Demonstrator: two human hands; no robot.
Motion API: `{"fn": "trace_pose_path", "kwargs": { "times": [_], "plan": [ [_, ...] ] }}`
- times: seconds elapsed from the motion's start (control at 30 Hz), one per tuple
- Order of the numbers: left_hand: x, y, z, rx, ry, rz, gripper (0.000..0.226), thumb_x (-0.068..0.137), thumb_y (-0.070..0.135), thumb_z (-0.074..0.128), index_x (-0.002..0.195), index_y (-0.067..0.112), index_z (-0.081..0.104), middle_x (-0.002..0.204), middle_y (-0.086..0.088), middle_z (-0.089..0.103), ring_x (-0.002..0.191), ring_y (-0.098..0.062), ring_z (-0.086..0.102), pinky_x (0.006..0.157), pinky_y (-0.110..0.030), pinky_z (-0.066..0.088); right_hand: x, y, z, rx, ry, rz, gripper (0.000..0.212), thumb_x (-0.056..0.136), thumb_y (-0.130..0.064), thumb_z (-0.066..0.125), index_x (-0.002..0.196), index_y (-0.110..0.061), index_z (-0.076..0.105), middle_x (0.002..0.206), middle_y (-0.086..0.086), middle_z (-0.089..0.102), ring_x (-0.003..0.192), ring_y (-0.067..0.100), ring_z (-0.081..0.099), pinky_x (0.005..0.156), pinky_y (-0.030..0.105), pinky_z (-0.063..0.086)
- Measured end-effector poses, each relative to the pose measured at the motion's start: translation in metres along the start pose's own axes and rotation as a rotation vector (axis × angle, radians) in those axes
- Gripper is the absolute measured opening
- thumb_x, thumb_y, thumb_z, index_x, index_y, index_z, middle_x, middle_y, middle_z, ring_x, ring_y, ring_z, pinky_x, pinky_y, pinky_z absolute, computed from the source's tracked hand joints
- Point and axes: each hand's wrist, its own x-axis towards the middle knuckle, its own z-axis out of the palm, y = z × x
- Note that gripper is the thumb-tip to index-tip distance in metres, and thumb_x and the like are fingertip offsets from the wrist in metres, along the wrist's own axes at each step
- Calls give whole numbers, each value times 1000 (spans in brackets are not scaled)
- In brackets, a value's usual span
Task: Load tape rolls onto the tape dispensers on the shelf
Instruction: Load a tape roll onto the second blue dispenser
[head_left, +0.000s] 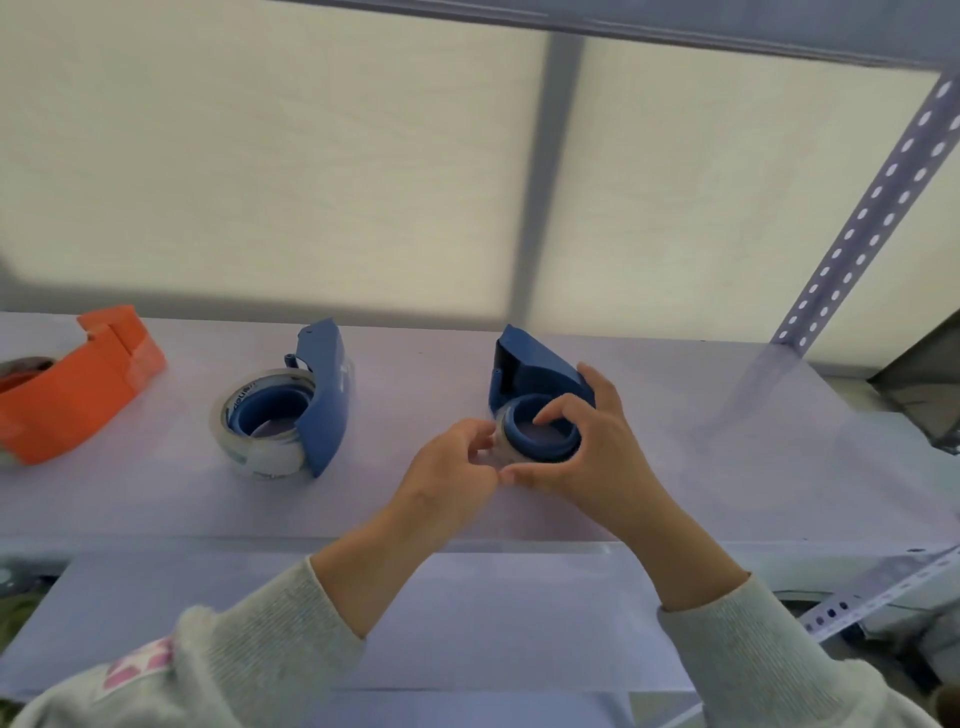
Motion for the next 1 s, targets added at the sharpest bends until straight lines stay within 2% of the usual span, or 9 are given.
{"fn": "trace_pose_path", "kwargs": {
  "times": [0.1,0.23,0.27,0.37,0.43,0.6,0.7,0.83,1.0],
  "plan": [
    [-6,2,-3,-135,-36,8,41,82,-4,53,108,27,63,111,5,70,105,-13,64,95,-32,51,-3,8,5,-3,12,-43,42,55,-33,92,84,-24,64,155,-7,16,124,2,32,85,-4,26],
    [-14,6,-7,-362,-94,42,37,87,-3,51,111,18,70,109,2,74,106,-11,66,93,-24,51,-8,10,14,72,174,-73,26,64,-33,88,70,-20,66,147,-8,28,122,1,38,92,-4,28],
    [-16,7,-7,-406,-81,44,35,89,-1,52,113,19,68,111,3,73,107,-11,65,93,-23,51,-9,9,14,123,204,-66,24,63,-29,89,70,-21,67,145,-9,29,121,4,40,95,1,33],
    [-17,8,-4,-468,81,33,27,90,8,59,113,21,61,114,2,65,108,-16,62,91,-29,53,-18,7,18,334,265,-21,29,58,-18,91,72,-28,67,144,-11,34,124,11,46,98,33,50],
    [-16,9,-4,-563,117,10,26,90,15,63,114,15,55,118,-9,59,108,-25,62,91,-39,56,-27,3,26,472,262,-31,31,58,-11,91,74,-26,68,144,-12,35,125,3,46,95,39,53],
    [-20,13,-11,-720,114,-84,51,81,35,68,118,8,47,107,-15,58,91,-20,64,69,-29,56,-47,-7,53,702,270,-105,33,56,-22,87,81,-15,67,144,-10,36,130,10,46,95,43,54],
    [-26,11,-15,-759,-69,-74,65,70,46,65,119,3,59,103,-15,67,92,-22,66,75,-31,56,-50,-12,57,809,277,-102,33,58,-20,86,83,-12,67,146,-7,35,132,13,45,97,44,52],
    [-31,10,-19,-856,-206,0,45,79,33,65,109,0,66,97,-15,72,92,-23,68,83,-33,57,-48,-16,57,844,181,-66,36,59,-24,84,90,-17,68,144,-10,36,132,13,46,103,45,48],
    [-32,14,-29,-681,-97,57,36,71,36,67,95,10,68,80,-2,75,78,-13,71,74,-32,55,-40,-22,33,651,223,-129,34,66,-38,75,95,-34,59,145,-14,28,141,9,28,110,31,30]
  ]
}}
